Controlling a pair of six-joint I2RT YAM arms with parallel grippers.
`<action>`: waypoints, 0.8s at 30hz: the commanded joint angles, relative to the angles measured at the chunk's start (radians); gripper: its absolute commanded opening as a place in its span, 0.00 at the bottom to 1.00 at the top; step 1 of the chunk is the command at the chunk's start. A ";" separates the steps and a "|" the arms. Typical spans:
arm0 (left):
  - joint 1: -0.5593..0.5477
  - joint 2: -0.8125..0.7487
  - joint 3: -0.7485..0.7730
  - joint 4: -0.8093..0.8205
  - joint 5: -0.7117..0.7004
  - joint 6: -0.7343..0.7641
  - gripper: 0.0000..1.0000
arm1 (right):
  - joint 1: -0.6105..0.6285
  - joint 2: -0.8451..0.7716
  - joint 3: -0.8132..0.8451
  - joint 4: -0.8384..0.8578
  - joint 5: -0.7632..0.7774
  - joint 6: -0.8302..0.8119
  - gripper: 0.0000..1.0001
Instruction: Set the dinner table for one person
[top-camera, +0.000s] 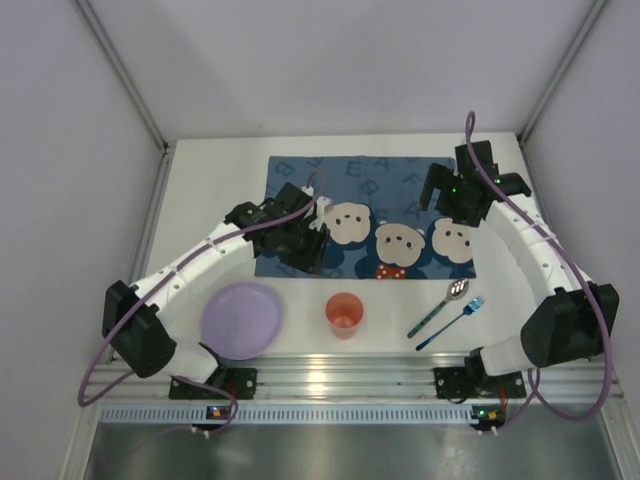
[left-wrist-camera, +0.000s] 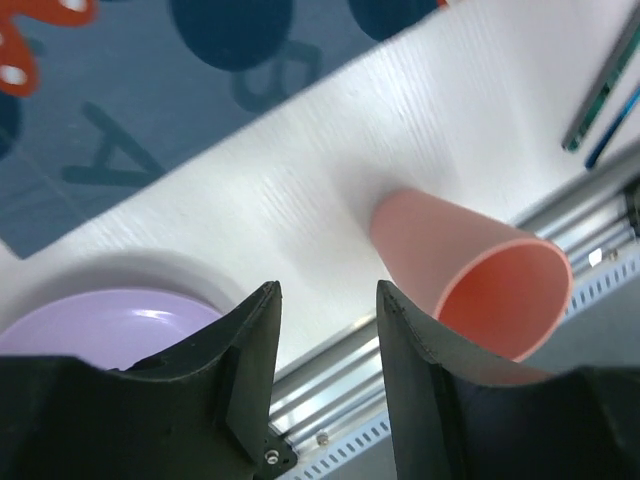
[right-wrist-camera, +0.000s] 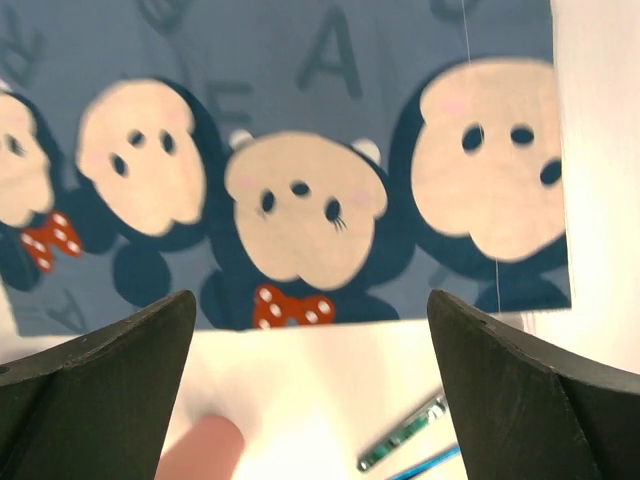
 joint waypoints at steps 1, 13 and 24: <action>-0.056 -0.084 -0.036 0.004 0.121 0.014 0.49 | -0.001 -0.084 -0.026 -0.012 -0.017 -0.022 1.00; -0.229 -0.065 -0.046 0.001 0.059 -0.096 0.50 | -0.001 -0.265 -0.136 -0.115 -0.072 -0.081 1.00; -0.269 0.013 -0.153 0.112 -0.122 -0.174 0.41 | -0.003 -0.500 -0.267 -0.203 -0.095 -0.073 1.00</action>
